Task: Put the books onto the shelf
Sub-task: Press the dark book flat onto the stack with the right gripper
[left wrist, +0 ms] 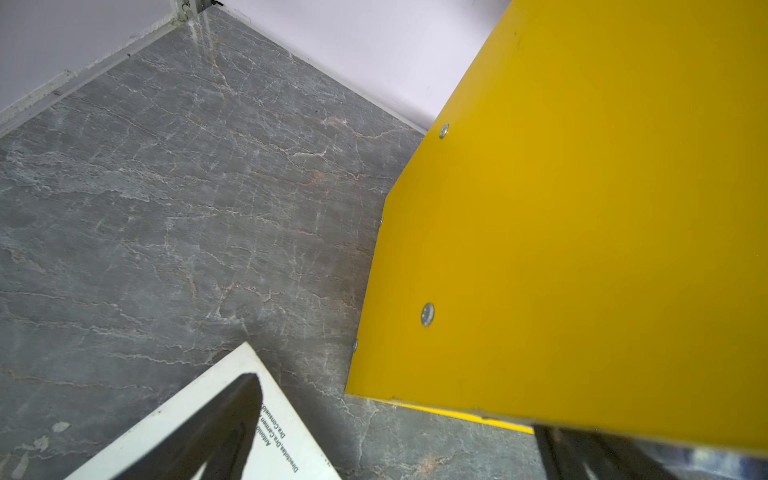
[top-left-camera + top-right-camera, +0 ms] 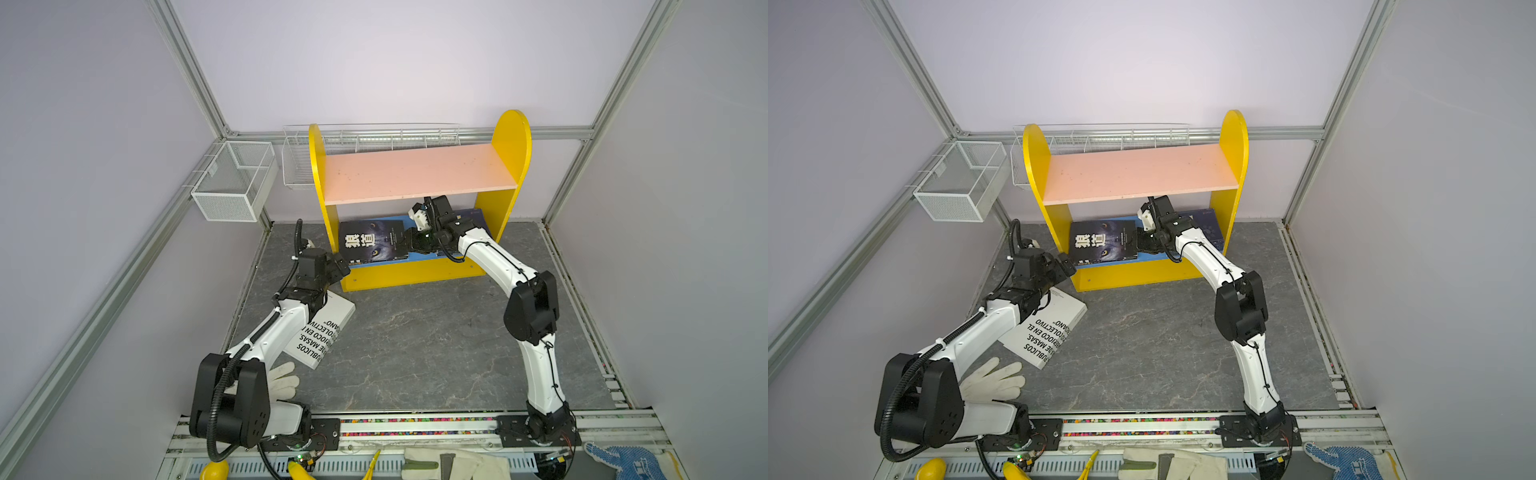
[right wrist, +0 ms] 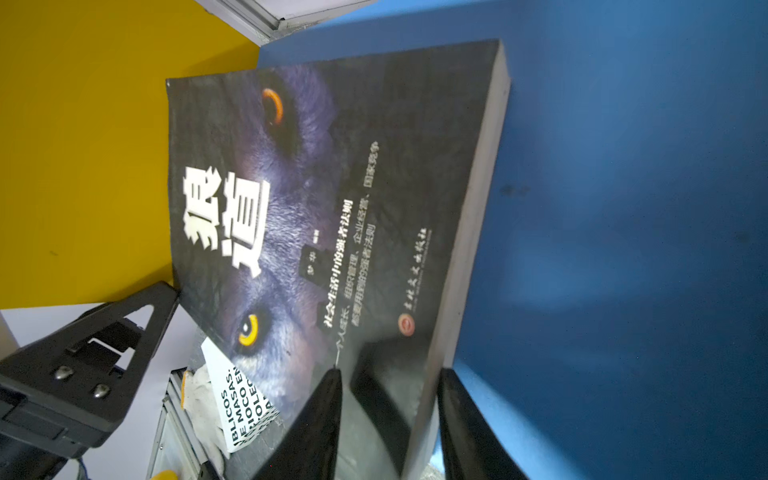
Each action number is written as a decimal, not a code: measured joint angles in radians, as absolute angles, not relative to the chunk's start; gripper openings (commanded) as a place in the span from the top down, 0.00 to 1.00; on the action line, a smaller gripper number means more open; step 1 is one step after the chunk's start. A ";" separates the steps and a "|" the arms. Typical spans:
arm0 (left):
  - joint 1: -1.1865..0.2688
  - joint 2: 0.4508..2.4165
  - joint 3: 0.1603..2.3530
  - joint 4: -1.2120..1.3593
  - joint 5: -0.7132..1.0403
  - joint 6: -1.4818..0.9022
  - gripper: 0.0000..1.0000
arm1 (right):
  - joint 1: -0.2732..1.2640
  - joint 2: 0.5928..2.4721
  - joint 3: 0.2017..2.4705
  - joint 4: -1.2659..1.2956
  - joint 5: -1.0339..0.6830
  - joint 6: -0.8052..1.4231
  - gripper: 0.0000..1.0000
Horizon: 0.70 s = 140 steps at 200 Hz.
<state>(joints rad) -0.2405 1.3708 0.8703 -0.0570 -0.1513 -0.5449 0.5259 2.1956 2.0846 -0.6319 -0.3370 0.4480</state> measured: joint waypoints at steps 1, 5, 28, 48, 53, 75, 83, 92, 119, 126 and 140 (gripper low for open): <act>-0.241 1.371 0.870 -0.057 -0.151 -0.545 0.00 | 0.526 2.196 2.085 -0.632 -0.336 0.448 0.66; -0.241 1.371 0.870 -0.056 -0.149 -0.545 0.00 | 0.526 2.196 2.085 -0.632 -0.333 0.448 0.67; -0.241 1.371 0.870 -0.052 -0.133 -0.545 0.00 | 0.530 2.196 2.085 -0.632 -0.318 0.448 0.67; -0.241 1.371 0.869 -0.050 -0.126 -0.545 0.00 | 0.535 2.196 2.089 -0.632 -0.302 0.448 0.66; -0.241 1.371 0.867 -0.049 -0.125 -0.545 0.00 | 0.537 2.196 2.090 -0.632 -0.299 0.447 0.66; -0.241 1.371 0.864 -0.047 -0.122 -0.545 0.00 | 0.544 2.196 2.091 -0.633 -0.284 0.443 0.64; -0.241 1.371 0.864 -0.044 -0.120 -0.545 0.00 | 0.546 2.196 2.091 -0.633 -0.276 0.441 0.64; -0.241 1.371 0.864 -0.042 -0.116 -0.545 0.00 | 0.548 2.196 2.091 -0.633 -0.270 0.440 0.64; -0.241 1.371 0.863 -0.042 -0.109 -0.545 0.00 | 0.552 2.196 2.093 -0.634 -0.257 0.440 0.64; -0.241 1.370 0.862 -0.039 -0.107 -0.545 0.00 | 0.553 2.196 2.093 -0.634 -0.255 0.440 0.63; -0.241 1.368 0.857 -0.036 -0.106 -0.545 0.00 | 0.554 2.196 2.093 -0.634 -0.253 0.439 0.61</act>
